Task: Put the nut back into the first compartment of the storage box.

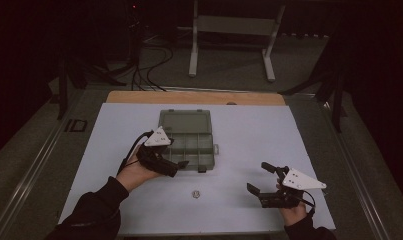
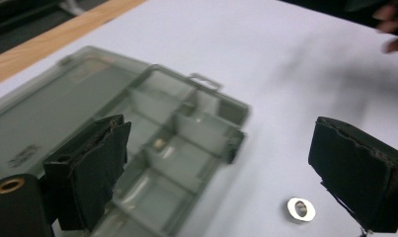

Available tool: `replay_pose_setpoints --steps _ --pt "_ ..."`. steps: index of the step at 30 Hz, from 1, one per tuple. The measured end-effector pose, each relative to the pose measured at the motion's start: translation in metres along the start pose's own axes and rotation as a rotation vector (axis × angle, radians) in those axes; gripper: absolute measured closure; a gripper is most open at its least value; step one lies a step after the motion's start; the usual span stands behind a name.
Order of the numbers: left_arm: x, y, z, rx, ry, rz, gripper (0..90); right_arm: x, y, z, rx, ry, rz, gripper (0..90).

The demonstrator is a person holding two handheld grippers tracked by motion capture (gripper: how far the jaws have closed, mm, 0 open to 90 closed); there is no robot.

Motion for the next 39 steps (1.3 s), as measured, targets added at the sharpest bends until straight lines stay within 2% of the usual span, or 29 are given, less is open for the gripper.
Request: replay_pose_setpoints --steps 4,6,7,9,11,13,14,18,19,20,22,28,32,35,36,39 --pt "-0.002 0.018 -0.002 -0.033 0.003 -0.055 8.8 0.000 0.000 0.000 -0.002 0.000 0.001 11.5" --pt "-0.003 0.021 -0.002 -0.039 0.005 -0.053 8.8 0.000 0.000 0.000 -0.001 0.000 0.000 11.5" --pt "-0.005 0.028 -0.004 -0.045 0.006 -0.080 8.8 0.000 0.000 0.000 0.000 0.000 0.001 11.5" --pt "-0.008 0.035 -0.007 -0.057 0.005 -0.102 9.2 0.000 0.000 0.000 0.001 0.000 0.001 11.5" --pt "-0.009 0.037 -0.008 -0.061 0.006 -0.100 9.2 0.000 0.000 0.000 0.002 0.001 0.002 11.5" --pt "-0.015 0.047 -0.013 -0.069 0.002 -0.129 9.7 0.000 0.000 0.000 0.000 -0.001 0.001 11.5" --pt "-0.018 0.050 -0.015 -0.070 -0.002 -0.147 9.9 0.000 0.000 0.000 0.000 -0.002 0.002 11.5" --pt "-0.026 0.057 -0.023 -0.086 -0.020 -0.166 11.7 0.000 0.000 0.000 0.000 -0.002 0.002 11.5" --pt "-0.031 0.061 -0.028 -0.094 -0.041 -0.182 12.8 0.000 0.000 0.000 0.000 -0.002 0.002 11.5" --pt "-0.031 0.061 -0.028 -0.094 -0.041 -0.182 13.2 0.000 0.000 0.000 0.000 -0.002 0.002 11.5" --pt "-0.040 0.064 -0.036 -0.114 -0.081 -0.197 15.6 0.000 0.000 0.000 -0.001 -0.003 0.003 11.5" --pt "-0.051 0.068 -0.045 -0.138 -0.128 -0.223 20.9 0.000 0.000 0.000 -0.001 -0.002 0.003 11.5" --pt "-0.058 0.067 -0.054 -0.174 -0.177 -0.226 29.9 0.000 0.000 0.000 0.000 -0.003 0.004 11.5" --pt "-0.062 0.066 -0.058 -0.188 -0.202 -0.216 35.9 0.000 -0.001 0.000 0.000 -0.003 0.004 11.5" --pt "-0.064 0.066 -0.060 -0.194 -0.212 -0.197 36.6 0.000 -0.001 0.000 0.001 -0.003 0.004 11.5" --pt "-0.067 0.065 -0.063 -0.206 -0.226 -0.197 43.1 0.000 -0.001 0.000 0.001 -0.005 0.007 11.5"
Point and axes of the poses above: each handheld gripper's, and its own axes: x roughly backward along the jaws, z roughly out of its top, y roughly to its right, the point moved 3 cm from there along -x, roughly forward along the jaws, and after that the axes turned 1 degree about x, right-handed, at the moved point
